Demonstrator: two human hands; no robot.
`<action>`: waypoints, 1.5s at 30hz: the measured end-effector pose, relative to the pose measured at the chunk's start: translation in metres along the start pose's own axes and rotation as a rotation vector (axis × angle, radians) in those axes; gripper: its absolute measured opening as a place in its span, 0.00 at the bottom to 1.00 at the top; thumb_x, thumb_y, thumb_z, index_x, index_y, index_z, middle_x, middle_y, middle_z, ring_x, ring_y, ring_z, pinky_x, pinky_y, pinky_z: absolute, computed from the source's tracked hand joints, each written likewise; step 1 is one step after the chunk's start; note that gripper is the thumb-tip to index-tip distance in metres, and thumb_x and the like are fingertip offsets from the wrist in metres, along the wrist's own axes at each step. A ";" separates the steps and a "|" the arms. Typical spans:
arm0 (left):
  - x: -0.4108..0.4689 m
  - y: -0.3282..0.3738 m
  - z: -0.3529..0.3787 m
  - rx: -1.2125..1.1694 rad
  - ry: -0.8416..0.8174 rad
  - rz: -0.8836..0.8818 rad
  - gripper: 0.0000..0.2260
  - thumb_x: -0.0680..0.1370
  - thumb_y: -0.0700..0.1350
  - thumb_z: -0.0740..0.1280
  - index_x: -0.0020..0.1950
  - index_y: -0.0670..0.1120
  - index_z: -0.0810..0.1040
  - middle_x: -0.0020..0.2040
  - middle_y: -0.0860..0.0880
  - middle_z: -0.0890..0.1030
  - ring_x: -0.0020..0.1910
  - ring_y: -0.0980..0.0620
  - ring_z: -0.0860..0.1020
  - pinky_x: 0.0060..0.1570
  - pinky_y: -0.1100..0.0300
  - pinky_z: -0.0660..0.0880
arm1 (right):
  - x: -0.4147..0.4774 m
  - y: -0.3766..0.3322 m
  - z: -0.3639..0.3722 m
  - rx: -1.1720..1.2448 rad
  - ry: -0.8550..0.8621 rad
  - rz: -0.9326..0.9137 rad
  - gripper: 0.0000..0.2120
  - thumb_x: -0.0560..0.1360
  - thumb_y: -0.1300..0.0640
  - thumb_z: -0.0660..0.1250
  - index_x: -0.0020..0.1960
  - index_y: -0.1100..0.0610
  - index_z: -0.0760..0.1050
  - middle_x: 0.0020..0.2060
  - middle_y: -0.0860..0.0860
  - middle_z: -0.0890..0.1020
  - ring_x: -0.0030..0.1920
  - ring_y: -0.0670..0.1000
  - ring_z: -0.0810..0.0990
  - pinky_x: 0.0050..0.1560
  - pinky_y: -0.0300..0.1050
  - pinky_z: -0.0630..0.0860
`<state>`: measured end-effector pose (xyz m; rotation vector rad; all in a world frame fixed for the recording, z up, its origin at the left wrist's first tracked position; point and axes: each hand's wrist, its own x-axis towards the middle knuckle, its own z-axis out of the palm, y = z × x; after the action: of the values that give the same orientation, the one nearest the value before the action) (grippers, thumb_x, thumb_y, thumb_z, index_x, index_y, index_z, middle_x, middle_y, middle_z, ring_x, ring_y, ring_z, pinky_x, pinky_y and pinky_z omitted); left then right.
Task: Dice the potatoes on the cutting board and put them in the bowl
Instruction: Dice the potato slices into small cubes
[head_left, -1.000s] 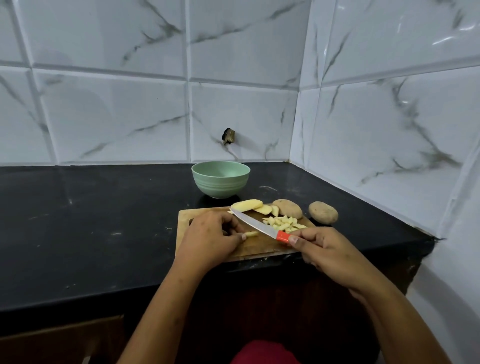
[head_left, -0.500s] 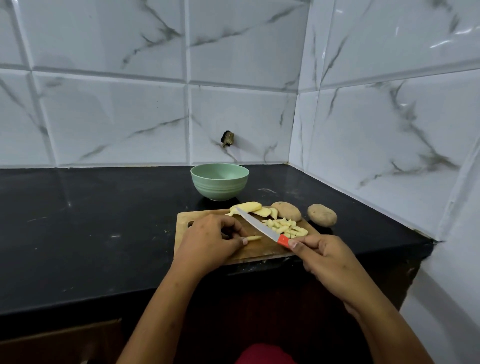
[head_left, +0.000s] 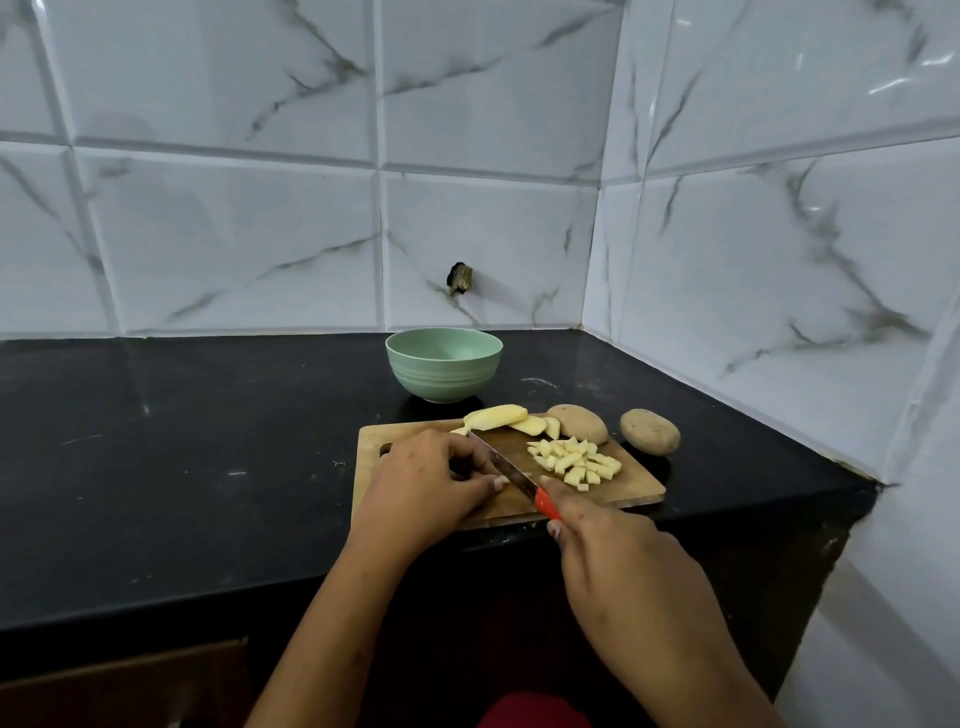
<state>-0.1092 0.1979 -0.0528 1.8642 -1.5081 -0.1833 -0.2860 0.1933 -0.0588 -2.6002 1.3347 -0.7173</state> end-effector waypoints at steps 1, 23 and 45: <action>0.000 0.000 0.000 0.005 0.006 -0.004 0.02 0.72 0.53 0.72 0.40 0.57 0.82 0.40 0.61 0.78 0.42 0.62 0.74 0.49 0.58 0.74 | 0.002 -0.003 0.002 -0.062 -0.026 0.009 0.23 0.83 0.49 0.50 0.76 0.38 0.48 0.54 0.44 0.77 0.42 0.44 0.73 0.42 0.39 0.73; -0.003 0.001 0.000 -0.004 0.053 -0.046 0.05 0.71 0.55 0.73 0.38 0.57 0.80 0.38 0.59 0.78 0.41 0.60 0.75 0.46 0.58 0.75 | 0.004 0.005 -0.002 -0.203 -0.065 0.009 0.27 0.83 0.55 0.53 0.78 0.42 0.46 0.50 0.46 0.77 0.45 0.46 0.76 0.40 0.39 0.72; -0.003 0.001 0.001 0.009 0.092 -0.058 0.09 0.71 0.51 0.74 0.33 0.58 0.77 0.34 0.59 0.77 0.38 0.61 0.74 0.38 0.64 0.71 | 0.014 0.007 0.007 -0.244 0.022 0.067 0.26 0.82 0.56 0.53 0.77 0.43 0.50 0.53 0.47 0.77 0.42 0.47 0.73 0.35 0.41 0.69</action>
<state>-0.1117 0.2002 -0.0537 1.8986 -1.3962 -0.1162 -0.2812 0.1774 -0.0625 -2.7202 1.5998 -0.6088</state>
